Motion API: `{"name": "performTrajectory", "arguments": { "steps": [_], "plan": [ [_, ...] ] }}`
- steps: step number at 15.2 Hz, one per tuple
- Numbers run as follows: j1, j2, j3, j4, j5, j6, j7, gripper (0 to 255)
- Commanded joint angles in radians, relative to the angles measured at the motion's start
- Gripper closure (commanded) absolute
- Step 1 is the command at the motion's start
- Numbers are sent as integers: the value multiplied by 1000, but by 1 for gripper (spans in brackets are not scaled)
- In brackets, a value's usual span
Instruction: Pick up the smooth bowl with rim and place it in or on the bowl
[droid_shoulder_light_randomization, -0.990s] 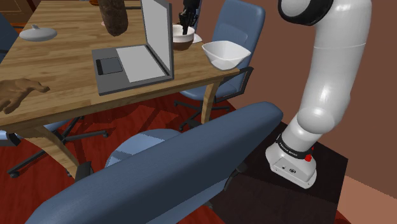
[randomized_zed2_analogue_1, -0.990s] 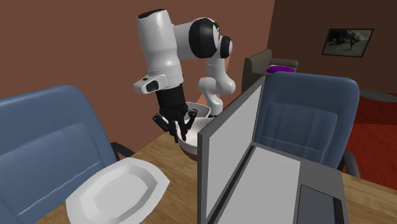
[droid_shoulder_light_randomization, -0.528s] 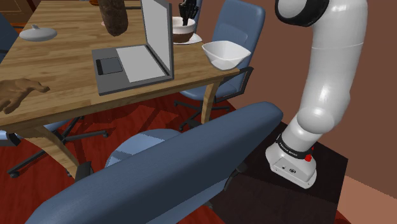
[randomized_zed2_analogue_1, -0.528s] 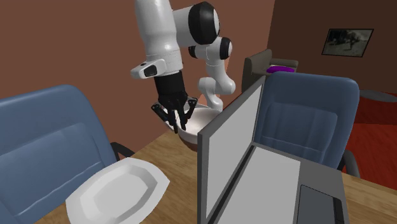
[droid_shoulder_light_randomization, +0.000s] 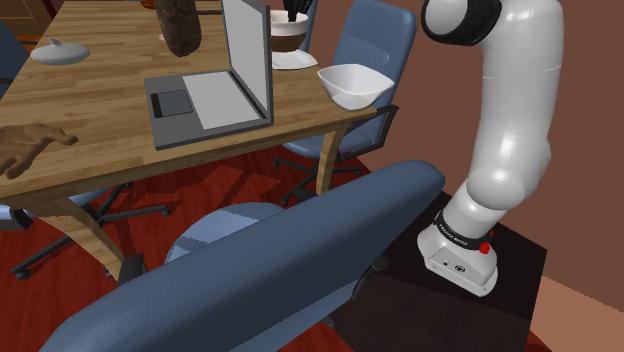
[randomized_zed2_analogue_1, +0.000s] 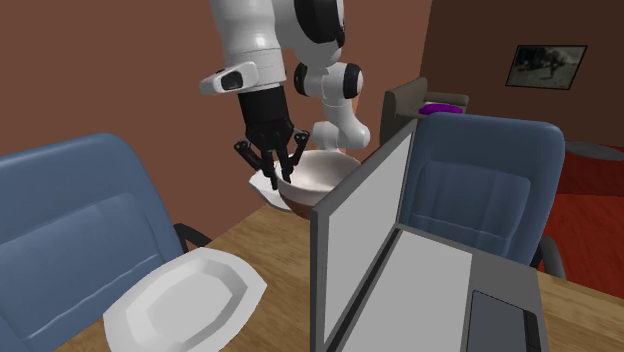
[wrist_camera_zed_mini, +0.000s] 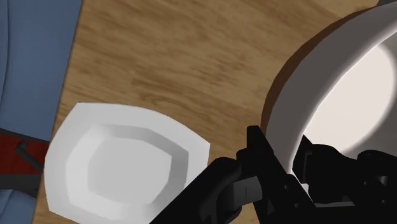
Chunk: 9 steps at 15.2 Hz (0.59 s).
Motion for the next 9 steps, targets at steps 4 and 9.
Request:
{"name": "performTrajectory", "arguments": {
  "steps": [4,9],
  "plan": [
    [-12,-13,-2,37,2,-51,-4,255],
    [-45,-255,-27,-309,-2,39,-84,255]
  ]
}}
